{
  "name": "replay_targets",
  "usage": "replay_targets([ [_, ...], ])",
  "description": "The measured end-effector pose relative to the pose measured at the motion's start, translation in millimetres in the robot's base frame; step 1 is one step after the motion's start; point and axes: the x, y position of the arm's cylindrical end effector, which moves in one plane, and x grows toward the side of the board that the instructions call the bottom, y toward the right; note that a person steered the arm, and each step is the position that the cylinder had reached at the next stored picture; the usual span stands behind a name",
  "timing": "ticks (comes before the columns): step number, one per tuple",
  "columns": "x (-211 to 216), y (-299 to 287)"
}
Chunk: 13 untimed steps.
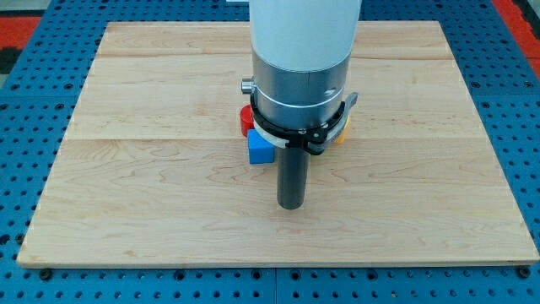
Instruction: Adjust the group of blocks at the center of the board
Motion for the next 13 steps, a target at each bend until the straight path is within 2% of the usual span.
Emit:
replay_targets([
  [2, -5, 1],
  [3, -51, 8],
  [4, -77, -8],
  [5, -42, 2],
  [7, -81, 114],
  [8, -93, 79],
  [9, -108, -7],
  [10, -95, 22],
  [11, -113, 79],
  [12, -135, 97],
  [13, -156, 28],
])
